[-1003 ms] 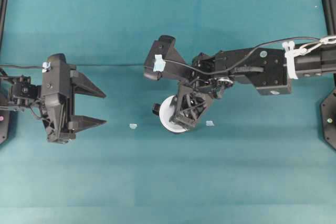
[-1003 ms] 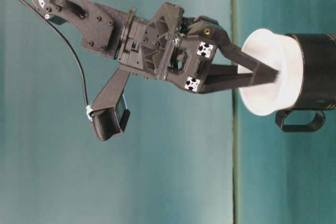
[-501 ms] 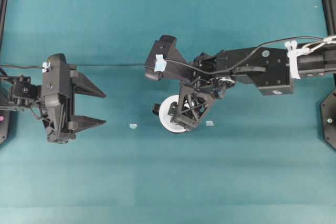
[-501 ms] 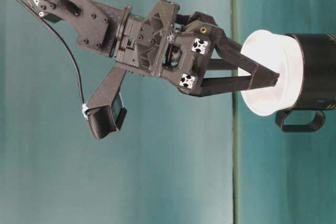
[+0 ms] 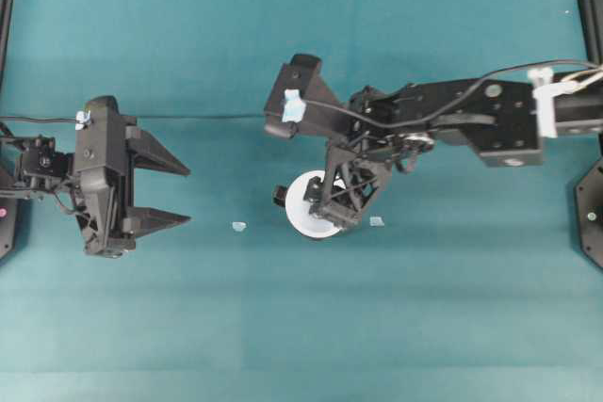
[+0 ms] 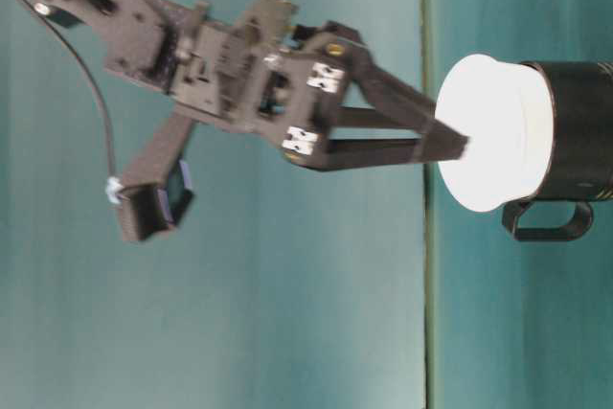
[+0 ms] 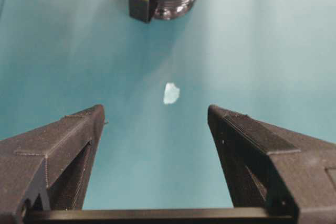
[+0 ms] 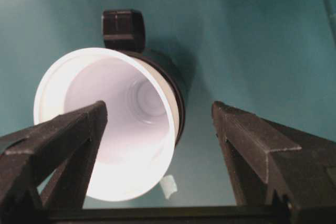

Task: Put the paper cup into the moved cup holder.
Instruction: 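Lower the white paper cup into the black cup holder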

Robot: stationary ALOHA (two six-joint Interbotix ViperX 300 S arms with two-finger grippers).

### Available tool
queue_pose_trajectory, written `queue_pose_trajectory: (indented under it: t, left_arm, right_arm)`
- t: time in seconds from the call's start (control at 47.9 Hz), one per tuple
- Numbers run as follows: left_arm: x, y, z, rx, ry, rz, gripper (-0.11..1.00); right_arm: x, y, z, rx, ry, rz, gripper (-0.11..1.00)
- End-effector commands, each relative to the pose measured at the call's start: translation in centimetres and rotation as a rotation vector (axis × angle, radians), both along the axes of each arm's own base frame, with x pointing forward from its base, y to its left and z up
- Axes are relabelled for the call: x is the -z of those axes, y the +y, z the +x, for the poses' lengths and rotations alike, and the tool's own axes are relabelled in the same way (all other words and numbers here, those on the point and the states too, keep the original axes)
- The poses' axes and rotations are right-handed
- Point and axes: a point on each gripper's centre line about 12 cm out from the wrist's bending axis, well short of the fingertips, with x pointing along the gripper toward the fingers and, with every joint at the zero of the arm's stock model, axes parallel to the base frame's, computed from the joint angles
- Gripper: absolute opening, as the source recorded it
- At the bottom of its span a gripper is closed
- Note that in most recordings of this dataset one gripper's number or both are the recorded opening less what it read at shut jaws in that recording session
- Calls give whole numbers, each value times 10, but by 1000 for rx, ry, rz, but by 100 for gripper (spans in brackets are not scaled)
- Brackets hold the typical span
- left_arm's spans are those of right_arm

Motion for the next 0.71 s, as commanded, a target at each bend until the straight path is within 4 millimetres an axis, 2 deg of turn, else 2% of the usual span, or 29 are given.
queue_pose_trajectory:
  t: [0.0,0.543,0.689]
  left_arm:
    - [-6,0,4,-1,-20,0,81]
    - [-6,0,4,-1,-20,-1,81]
    - [-6,0,4,1,-20,-1,81]
  right_arm:
    - [-19,1,-3,-5,-52,-6,88]
    - [-66,5,-33,-19,-170,-35,88]
    - [-71,5,-42,-18,-202,-38,88]
